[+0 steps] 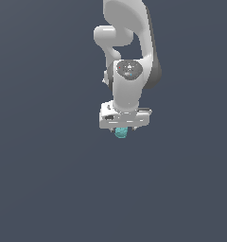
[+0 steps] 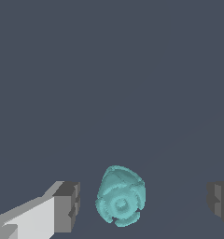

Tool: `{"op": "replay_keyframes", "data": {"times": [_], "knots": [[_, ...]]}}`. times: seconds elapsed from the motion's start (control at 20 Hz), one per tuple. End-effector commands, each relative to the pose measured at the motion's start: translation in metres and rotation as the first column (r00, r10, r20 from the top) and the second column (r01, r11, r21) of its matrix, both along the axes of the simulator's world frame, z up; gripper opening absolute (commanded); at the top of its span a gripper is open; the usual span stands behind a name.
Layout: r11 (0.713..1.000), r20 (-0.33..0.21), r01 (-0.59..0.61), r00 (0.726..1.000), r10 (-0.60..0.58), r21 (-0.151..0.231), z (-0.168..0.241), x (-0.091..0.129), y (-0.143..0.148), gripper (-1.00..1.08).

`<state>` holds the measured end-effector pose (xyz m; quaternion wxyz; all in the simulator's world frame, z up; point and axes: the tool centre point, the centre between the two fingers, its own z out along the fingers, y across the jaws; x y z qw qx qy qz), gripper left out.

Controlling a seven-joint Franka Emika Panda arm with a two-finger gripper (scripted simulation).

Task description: Pick up the object and move it to a goal position.

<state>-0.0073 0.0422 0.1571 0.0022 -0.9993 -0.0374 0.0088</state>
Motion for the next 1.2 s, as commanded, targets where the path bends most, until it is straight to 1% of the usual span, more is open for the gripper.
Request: {"op": "replay_keyframes", "data": {"times": [0.0,0.4,0.65,0.9,1.15], "knots": [[1.0,0.0,0.0,1.0,0.0,0.0,0.0,0.0,0.0,1.0],[1.0,0.0,-0.002,1.0,0.002,0.015,0.003,0.004,-0.009,1.0],[1.0,0.0,-0.004,1.0,0.004,0.015,0.004,0.004,-0.009,1.0],[1.0,0.001,0.025,1.0,-0.025,0.013,-0.002,-0.001,-0.007,1.0],[0.996,0.003,0.083,0.997,-0.083,0.009,-0.015,-0.011,-0.005,1.0]]}}
